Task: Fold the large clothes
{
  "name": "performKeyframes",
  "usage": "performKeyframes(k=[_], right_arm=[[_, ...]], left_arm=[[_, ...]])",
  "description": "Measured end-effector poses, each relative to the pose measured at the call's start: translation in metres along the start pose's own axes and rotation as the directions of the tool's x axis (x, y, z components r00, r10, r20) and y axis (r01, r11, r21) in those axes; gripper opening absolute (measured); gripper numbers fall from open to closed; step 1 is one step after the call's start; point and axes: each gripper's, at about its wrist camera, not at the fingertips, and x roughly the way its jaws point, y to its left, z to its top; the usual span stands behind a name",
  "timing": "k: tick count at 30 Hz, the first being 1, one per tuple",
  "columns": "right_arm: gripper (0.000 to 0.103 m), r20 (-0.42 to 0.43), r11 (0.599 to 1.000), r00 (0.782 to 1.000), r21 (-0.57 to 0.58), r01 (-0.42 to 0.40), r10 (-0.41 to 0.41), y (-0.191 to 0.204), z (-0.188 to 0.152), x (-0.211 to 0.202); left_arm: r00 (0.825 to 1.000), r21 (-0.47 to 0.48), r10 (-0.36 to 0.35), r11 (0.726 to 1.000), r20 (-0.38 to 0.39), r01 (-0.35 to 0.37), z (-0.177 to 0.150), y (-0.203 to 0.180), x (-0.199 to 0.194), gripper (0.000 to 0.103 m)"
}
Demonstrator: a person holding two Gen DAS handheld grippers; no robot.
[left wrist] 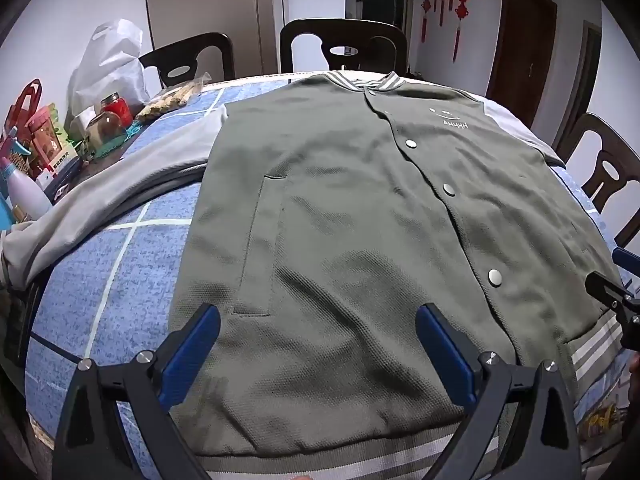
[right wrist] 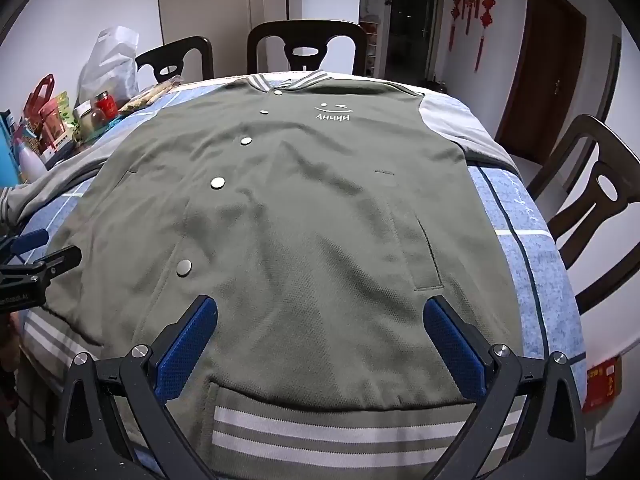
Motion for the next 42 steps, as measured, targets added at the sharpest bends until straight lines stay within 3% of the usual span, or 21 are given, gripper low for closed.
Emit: performKeyframes(k=[11,42], right_arm=[[0.103,0.004,1.000,1.000,-0.008,0.008,-0.008,0.0036,0.0015,0.0010],[0.103,0.021,0.998,0.998,0.023,-0.056,0.055,0.0029,0.0053,0.0019]], left_arm=[[1.000,0.012,0.017,1.000,-0.018,-0.017,0.0001,0.0015,0.0011,0.099],[0.998,-0.037,-0.056,0.998,-0.030,0.055,0.0011,0.0036,0.0029,0.099]])
